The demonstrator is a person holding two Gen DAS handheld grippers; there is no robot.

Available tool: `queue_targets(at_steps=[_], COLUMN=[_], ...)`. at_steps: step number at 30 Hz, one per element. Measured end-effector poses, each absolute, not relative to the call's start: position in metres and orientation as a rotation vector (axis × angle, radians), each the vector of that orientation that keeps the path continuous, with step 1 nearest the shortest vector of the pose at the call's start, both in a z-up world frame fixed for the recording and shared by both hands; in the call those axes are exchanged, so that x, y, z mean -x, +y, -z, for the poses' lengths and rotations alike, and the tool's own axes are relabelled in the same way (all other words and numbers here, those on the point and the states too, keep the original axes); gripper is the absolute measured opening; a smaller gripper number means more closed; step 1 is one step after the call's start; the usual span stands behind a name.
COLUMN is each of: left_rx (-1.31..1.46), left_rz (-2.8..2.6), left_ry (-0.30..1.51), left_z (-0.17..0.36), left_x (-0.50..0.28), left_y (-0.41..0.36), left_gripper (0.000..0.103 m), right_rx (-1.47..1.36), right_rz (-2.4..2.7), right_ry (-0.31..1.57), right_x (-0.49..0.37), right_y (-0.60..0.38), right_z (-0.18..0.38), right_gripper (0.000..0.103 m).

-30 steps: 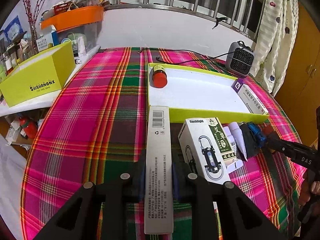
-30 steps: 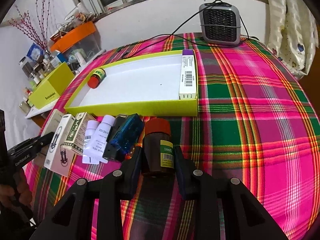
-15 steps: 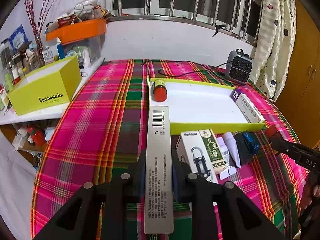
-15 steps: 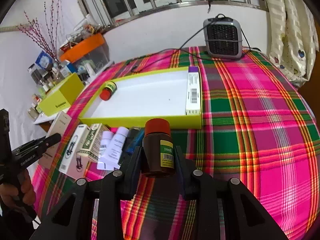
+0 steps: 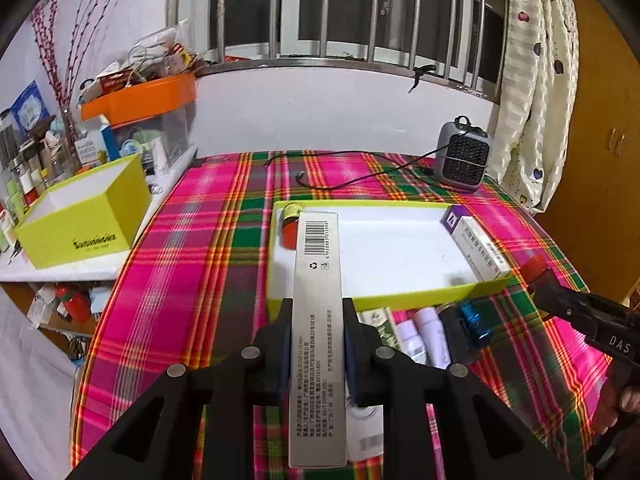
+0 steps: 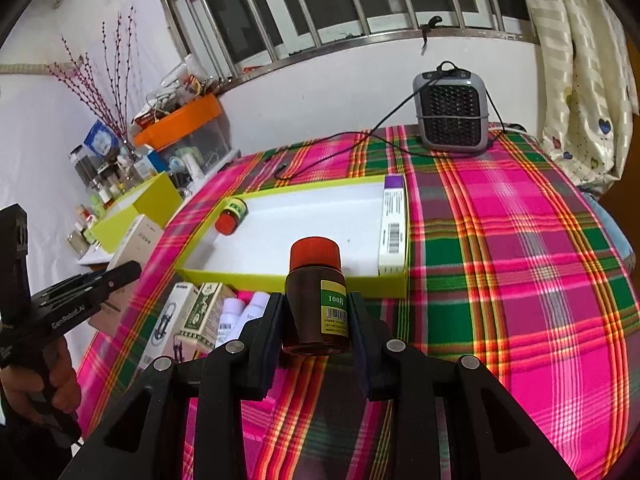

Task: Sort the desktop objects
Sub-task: 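Grasp the second orange-capped brown bottle with the right tool while the left tool holds the white box, then lower the white box into the tray with the left tool while the right tool lifts the bottle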

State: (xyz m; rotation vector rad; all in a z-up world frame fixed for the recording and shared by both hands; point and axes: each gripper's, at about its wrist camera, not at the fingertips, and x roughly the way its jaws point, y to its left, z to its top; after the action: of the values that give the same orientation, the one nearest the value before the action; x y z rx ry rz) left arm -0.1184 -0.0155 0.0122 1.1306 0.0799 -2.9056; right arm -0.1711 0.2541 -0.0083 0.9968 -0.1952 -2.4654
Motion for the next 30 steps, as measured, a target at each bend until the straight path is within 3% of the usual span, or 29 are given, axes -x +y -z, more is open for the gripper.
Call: queue_targets(at_steps=[16,30], left_rx=[-1.232,-1.44], left_rz=[3.033,3.01], left_ry=[0.231,0.473], left_z=[-0.02,0.001], left_x=[0.187,0.252], left_y=[0.033,0.071], left_gripper=[0.022,0.022], right_rx=[-0.946,-0.967], right_rz=[2.523,2.554], right_ry=[-0.269,-0.335], right_x=[0.203,0.21], right_y=[0.276,0.297], right_z=[0.002,0.012], right_gripper=[0.033,0.033])
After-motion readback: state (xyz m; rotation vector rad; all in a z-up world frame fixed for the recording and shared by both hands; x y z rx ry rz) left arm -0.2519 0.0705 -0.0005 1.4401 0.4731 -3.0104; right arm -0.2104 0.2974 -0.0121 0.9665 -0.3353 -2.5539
